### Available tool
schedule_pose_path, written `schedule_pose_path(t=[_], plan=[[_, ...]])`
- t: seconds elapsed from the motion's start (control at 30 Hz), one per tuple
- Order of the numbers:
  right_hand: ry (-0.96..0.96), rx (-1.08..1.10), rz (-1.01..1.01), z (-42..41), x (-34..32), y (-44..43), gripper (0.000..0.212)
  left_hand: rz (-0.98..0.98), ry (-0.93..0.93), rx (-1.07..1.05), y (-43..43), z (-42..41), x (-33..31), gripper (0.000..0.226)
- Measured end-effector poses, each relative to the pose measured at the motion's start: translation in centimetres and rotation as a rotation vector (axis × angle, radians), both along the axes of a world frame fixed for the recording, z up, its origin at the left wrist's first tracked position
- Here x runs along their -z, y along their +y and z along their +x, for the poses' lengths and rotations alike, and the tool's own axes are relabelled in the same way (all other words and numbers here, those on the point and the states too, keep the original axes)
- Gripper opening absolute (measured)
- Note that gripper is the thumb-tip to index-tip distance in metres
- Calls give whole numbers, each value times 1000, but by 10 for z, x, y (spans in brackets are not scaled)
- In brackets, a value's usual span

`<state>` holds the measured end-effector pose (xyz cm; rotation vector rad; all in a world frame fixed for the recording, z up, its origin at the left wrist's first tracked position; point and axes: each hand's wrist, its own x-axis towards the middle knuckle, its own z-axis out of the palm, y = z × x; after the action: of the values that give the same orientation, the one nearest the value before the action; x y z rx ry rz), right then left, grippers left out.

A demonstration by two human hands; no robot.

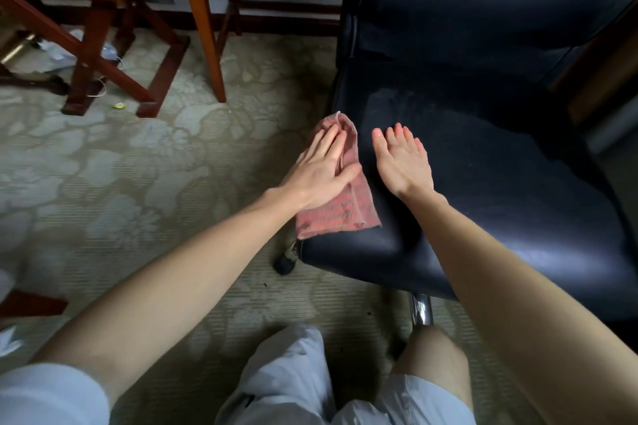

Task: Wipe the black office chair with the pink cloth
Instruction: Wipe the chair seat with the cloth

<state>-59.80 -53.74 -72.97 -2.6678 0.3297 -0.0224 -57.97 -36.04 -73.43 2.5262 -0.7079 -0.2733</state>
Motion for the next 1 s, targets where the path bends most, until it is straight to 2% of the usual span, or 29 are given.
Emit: schedule_pose_path(t=[0.2,0.37,0.57,0.73,0.83,1.0], plan=[[2,-5,-48,-4,3,0,65,-9,-101,91,33,-56,21,96],[12,-10,-35,-10,-1,-1,63,-71,-36,-26,3,-28,14,78],[17,11,-8,-6,-6,2,62,-75,47,-87,-7,-2,3,74],[10,23,-23,-6,-5,6,63,-144,-126,19,24,-58,23,79],[11,21,-35,-9,-3,6,64,-182,-198,14,30,-78,35,83],[9,4,-43,-12,-5,3,63,-147,-10,-126,-1,-37,17,79]])
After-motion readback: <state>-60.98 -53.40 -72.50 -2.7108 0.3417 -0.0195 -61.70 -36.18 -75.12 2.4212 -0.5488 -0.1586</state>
